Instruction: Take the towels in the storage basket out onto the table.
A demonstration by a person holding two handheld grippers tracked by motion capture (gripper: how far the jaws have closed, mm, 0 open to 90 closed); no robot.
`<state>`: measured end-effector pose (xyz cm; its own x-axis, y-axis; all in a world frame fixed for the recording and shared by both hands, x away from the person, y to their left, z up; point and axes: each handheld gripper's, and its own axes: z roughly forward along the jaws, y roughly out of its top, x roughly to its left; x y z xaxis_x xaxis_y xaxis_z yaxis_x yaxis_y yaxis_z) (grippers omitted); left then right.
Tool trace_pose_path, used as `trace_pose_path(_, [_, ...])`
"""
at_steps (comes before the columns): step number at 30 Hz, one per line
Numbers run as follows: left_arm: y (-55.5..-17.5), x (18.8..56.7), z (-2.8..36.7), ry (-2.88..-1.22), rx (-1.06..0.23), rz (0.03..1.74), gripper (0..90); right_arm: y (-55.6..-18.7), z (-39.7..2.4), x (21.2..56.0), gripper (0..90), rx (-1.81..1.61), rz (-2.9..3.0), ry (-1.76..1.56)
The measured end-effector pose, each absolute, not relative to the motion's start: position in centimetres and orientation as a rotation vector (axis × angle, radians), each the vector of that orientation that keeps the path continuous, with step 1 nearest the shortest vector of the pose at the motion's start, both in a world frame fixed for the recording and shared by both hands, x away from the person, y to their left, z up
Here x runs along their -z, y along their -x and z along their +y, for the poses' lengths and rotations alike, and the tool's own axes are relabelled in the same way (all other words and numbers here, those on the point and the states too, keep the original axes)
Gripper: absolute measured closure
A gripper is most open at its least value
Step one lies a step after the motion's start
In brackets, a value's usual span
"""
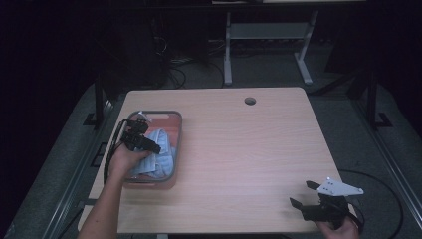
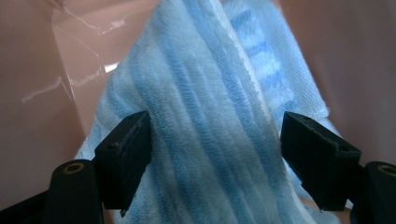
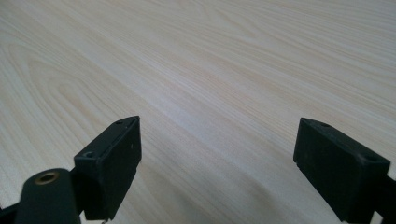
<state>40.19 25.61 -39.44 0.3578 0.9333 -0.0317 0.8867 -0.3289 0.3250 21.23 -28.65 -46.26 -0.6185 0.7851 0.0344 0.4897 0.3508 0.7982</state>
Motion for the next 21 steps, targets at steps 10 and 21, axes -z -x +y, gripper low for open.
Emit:
trace_pose_path(10, [-40.4, 41.0, 24.2, -2.475, -0.284, 1.62, 31.4, -21.1, -28.6, 46.1, 14.6, -1.154, 2.262, -1.12])
trace_pose_path(21, [-40.7, 41.9, 22.8, -2.551, -0.434, 1.677, 52.8, -20.8, -28.6, 46.0, 14.6, -1.164, 2.254, -1.115])
